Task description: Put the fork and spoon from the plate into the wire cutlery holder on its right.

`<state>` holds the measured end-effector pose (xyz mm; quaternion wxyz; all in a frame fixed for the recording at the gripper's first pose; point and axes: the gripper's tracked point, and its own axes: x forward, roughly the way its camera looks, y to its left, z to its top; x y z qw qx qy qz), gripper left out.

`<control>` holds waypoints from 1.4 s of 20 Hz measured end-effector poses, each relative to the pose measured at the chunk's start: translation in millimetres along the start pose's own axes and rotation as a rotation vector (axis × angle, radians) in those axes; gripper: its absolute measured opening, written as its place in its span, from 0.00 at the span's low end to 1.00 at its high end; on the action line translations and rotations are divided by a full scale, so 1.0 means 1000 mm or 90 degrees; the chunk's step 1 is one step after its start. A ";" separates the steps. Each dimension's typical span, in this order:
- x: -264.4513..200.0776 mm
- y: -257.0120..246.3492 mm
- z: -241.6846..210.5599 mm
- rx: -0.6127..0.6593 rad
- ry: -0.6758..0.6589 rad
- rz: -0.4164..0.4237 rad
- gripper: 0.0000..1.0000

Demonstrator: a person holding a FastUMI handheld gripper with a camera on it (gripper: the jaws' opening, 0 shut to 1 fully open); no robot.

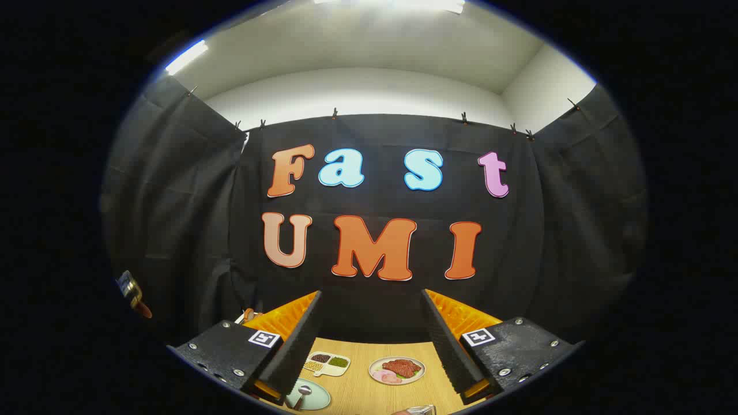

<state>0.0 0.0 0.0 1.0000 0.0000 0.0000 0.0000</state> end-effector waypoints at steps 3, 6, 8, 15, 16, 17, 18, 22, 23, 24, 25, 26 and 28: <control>0.002 0.001 -0.001 0.006 0.002 0.003 0.99; 0.003 0.004 -0.002 0.011 0.005 0.008 0.99; 0.003 0.007 0.000 0.009 0.002 0.012 0.99; 0.002 0.011 0.000 -0.003 -0.001 0.015 0.99; 0.003 0.012 0.001 -0.004 -0.002 0.015 0.99; 0.002 0.012 0.002 -0.005 -0.003 0.015 0.99; 0.002 0.013 0.002 -0.006 -0.003 0.015 0.99; 0.001 0.015 -0.001 -0.006 0.002 0.020 0.99; 0.000 0.015 -0.002 -0.007 0.004 0.020 0.99; 0.001 0.016 -0.003 -0.006 0.005 0.020 0.99; 0.000 0.016 -0.003 -0.006 0.006 0.020 0.99; 0.000 0.017 -0.003 -0.005 0.005 0.021 0.99; 0.000 0.016 -0.003 -0.004 0.006 0.021 0.99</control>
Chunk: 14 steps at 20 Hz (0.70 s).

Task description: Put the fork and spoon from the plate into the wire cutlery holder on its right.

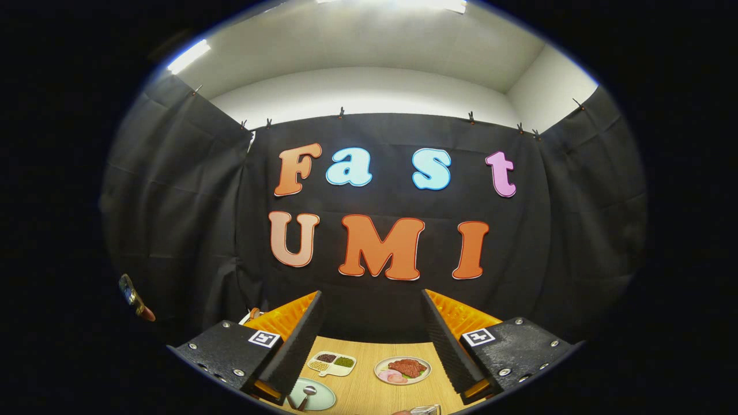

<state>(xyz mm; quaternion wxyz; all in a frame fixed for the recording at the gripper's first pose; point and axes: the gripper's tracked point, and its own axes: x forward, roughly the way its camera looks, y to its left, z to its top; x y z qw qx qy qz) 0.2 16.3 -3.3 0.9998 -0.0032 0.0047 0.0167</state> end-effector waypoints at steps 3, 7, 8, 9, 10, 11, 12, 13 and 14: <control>0.001 0.001 0.000 0.002 0.000 0.001 0.99; 0.003 0.005 -0.001 0.002 0.000 0.005 0.99; 0.005 0.008 -0.003 0.001 0.002 0.007 0.99; 0.006 0.011 -0.007 0.001 0.006 0.011 0.99; 0.007 0.016 -0.010 0.000 0.012 0.016 0.99; 0.009 0.020 -0.014 -0.001 0.018 0.021 0.99; 0.012 0.025 -0.017 -0.002 0.024 0.026 0.99; 0.014 0.030 -0.022 -0.003 0.030 0.032 0.99; 0.016 0.037 -0.026 -0.004 0.037 0.039 0.99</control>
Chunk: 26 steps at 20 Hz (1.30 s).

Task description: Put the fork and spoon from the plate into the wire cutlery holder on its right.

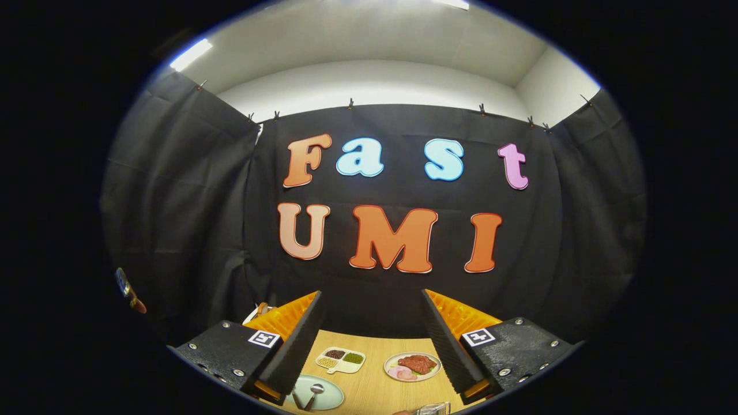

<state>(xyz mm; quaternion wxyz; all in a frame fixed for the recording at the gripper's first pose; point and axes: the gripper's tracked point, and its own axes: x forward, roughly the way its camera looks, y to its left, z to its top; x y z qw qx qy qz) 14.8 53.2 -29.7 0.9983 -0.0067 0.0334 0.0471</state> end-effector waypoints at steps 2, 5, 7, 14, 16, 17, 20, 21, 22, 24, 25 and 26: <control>0.008 0.014 -0.011 -0.003 0.020 0.016 0.99; 0.018 0.042 -0.043 0.003 0.077 0.050 0.99; 0.027 0.063 -0.072 0.013 0.133 0.077 0.99; 0.037 0.114 -0.192 0.020 0.389 0.133 0.99; 0.034 0.123 -0.230 0.018 0.479 0.142 0.99; 0.032 0.127 -0.252 0.019 0.523 0.140 0.99; 0.019 0.132 -0.318 0.010 0.653 0.143 0.96; 0.016 0.130 -0.335 0.003 0.689 0.140 0.93; 0.014 0.129 -0.350 -0.002 0.722 0.141 0.92; 0.008 0.135 -0.380 -0.002 0.783 0.147 0.87; 0.003 0.136 -0.395 -0.001 0.809 0.145 0.83; 0.003 0.138 -0.406 0.000 0.828 0.145 0.80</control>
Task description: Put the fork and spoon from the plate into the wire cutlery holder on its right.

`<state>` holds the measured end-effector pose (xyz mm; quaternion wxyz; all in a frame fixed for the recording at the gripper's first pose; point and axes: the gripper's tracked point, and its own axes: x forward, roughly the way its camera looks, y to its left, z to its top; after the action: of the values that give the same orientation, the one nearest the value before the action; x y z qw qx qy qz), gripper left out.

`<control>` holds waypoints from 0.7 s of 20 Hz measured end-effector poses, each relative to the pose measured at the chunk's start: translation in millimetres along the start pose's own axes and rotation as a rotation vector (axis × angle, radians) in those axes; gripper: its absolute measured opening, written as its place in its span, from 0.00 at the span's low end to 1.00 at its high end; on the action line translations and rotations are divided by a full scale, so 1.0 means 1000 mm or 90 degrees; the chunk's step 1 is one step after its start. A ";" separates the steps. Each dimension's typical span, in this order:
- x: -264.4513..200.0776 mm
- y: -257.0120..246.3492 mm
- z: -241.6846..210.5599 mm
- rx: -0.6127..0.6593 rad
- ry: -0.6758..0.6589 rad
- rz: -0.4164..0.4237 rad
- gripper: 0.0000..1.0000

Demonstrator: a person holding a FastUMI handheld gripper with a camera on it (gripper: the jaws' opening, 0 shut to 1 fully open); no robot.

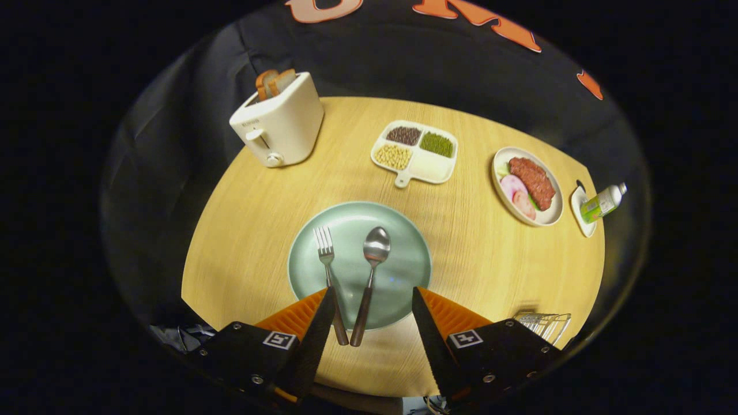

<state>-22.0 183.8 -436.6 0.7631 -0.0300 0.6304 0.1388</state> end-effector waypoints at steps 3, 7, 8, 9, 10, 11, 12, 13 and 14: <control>0.025 -0.001 -0.008 0.013 0.062 -0.006 0.72; 0.048 0.005 -0.015 0.026 0.113 -0.003 0.59; 0.054 0.005 -0.015 0.023 0.121 -0.008 0.57; 0.058 0.006 -0.018 0.020 0.130 -0.014 0.54; 0.063 0.008 -0.020 0.019 0.141 -0.018 0.52; 0.067 0.011 -0.022 0.020 0.148 -0.020 0.45; 0.071 0.011 -0.023 0.019 0.154 -0.026 0.42; 0.073 0.009 -0.024 0.020 0.158 -0.037 0.37; 0.075 0.007 -0.027 0.027 0.166 -0.043 0.31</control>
<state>-37.0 198.0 -514.3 0.6797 -0.0528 0.7255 0.0941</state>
